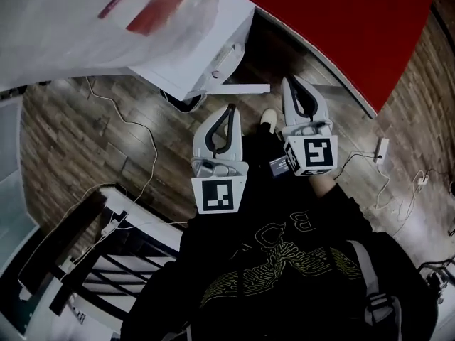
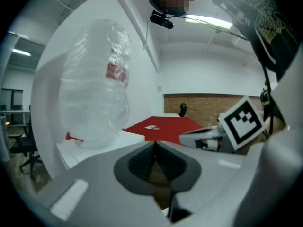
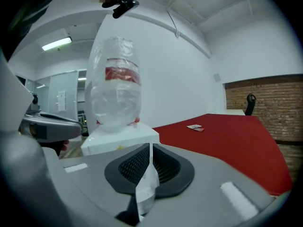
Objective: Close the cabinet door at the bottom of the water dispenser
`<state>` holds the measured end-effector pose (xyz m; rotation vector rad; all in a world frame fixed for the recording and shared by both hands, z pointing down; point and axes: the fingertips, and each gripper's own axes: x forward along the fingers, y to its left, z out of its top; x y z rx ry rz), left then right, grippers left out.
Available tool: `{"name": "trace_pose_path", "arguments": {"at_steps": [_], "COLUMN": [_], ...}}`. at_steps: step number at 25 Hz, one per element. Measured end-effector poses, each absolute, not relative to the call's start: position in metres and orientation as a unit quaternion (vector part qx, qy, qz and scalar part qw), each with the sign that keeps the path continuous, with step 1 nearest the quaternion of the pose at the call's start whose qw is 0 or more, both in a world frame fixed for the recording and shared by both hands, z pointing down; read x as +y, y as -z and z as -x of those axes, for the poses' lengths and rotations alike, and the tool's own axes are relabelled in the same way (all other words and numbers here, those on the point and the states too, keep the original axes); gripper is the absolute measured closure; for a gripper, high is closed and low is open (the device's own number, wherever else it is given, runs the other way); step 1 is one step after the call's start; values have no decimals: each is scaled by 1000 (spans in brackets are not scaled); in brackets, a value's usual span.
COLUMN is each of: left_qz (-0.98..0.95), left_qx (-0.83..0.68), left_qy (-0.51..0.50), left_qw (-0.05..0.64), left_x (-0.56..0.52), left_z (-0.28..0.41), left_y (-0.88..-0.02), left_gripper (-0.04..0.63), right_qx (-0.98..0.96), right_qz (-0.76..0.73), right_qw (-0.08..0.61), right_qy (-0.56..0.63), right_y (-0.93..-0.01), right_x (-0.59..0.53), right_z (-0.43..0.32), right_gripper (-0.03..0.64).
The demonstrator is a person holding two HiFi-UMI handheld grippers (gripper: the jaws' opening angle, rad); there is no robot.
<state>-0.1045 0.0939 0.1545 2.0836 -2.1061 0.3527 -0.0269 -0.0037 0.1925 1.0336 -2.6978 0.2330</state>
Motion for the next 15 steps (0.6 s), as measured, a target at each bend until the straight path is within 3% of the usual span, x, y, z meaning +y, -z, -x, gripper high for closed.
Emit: {"name": "trace_pose_path", "arguments": {"at_steps": [2,7,15], "left_qz": [-717,-725,-728], "left_qx": [-676,-664,-655], "left_qy": [-159,-124,-145], "left_qw": [68,136,144], "left_x": [86,78,71], "left_z": [96,89,84], "left_y": [-182,-262,-355], "left_gripper": [589,588,588], "right_qx": [-917,-894,-840], "right_qz": [-368,-387,-368], "right_qw": [127,185,271], "right_qy": [-81,-128,-293], "right_y": [-224,-335,-541], "right_x": [-16,-20,-1], "right_z": [20,-5,-38], "right_gripper": [598,589,492]}}
